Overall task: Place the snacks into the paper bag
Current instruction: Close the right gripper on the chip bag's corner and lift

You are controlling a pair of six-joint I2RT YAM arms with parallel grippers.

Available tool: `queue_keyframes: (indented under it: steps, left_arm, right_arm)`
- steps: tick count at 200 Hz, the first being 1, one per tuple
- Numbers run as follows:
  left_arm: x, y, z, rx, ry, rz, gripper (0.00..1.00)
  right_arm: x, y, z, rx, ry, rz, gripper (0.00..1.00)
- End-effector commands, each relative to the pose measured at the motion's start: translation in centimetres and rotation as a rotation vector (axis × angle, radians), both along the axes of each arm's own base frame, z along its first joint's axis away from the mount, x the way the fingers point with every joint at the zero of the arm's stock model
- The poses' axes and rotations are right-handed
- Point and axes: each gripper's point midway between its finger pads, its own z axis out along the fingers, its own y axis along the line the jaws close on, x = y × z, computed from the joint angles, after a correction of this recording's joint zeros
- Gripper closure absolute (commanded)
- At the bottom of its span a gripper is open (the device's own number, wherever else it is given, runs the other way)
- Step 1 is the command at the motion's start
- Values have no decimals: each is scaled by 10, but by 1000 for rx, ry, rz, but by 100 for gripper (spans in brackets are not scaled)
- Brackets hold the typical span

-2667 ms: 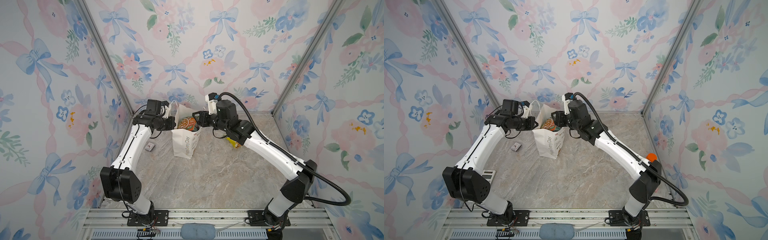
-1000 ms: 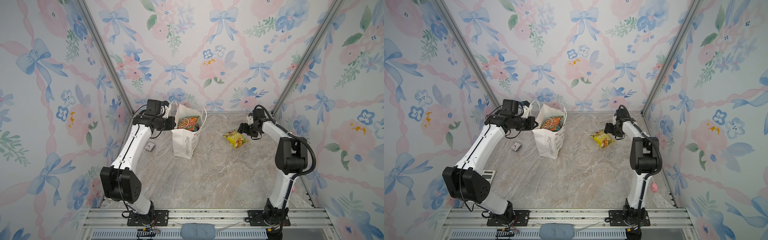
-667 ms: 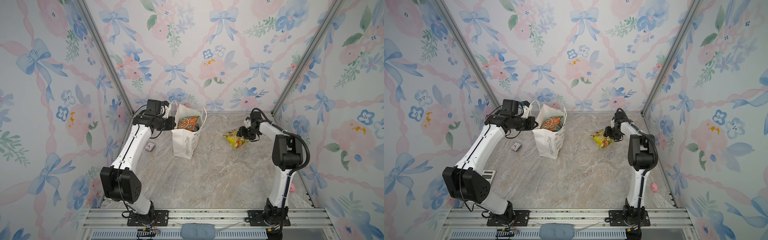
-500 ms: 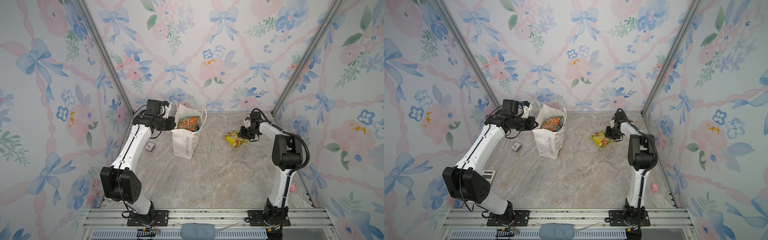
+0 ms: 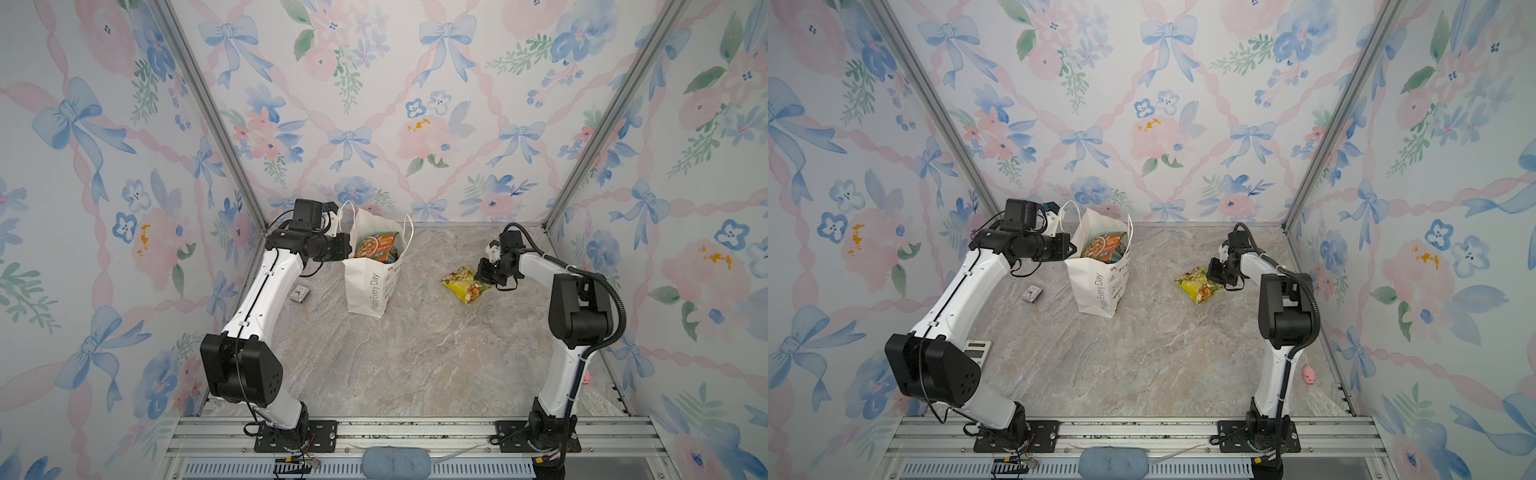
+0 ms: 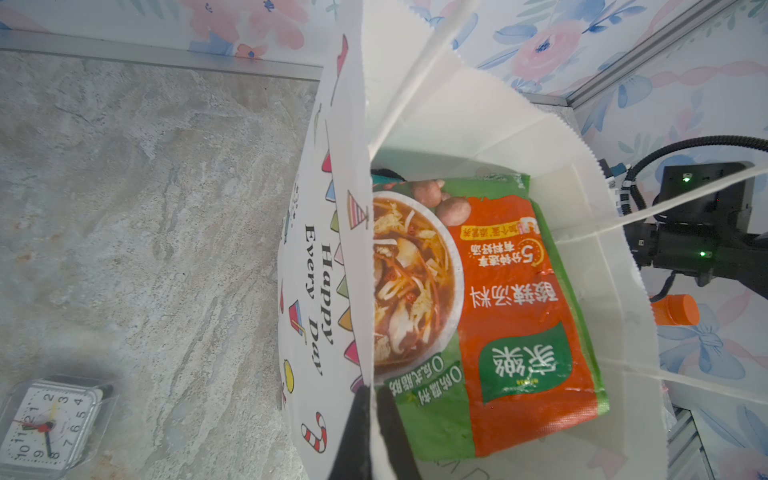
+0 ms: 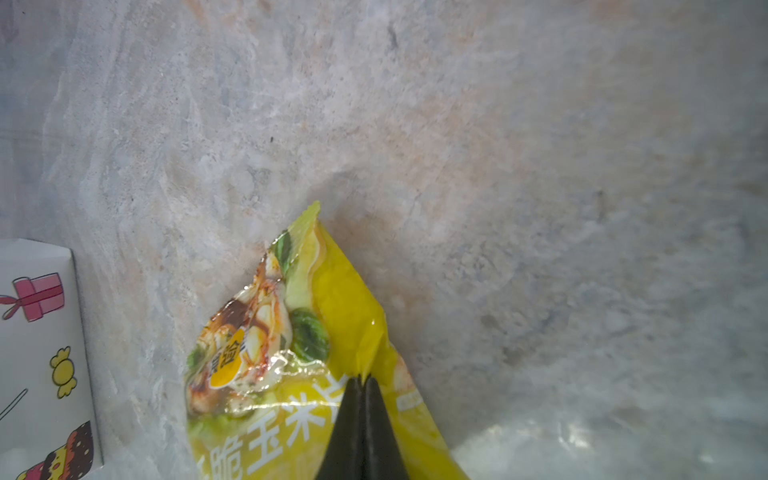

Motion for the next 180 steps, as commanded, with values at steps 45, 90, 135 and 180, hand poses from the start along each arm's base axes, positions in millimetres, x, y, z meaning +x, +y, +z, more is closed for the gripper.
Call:
queue_keyframes:
  steps: [45, 90, 135, 180]
  left_arm:
    - [4, -5, -4, -14, 1, -13, 100]
    - [3, -5, -3, -13, -2, -12, 100]
    - [3, -5, -2, -15, -3, -12, 100]
    - [3, -6, -3, -15, -3, -14, 100]
  right_arm:
    - [-18, 30, 53, 79, -111, -27, 100]
    - [-37, 48, 81, 108, -171, -35, 100]
    - [-56, 71, 116, 170, -235, -24, 100]
    - [-85, 104, 178, 186, -345, 25, 100]
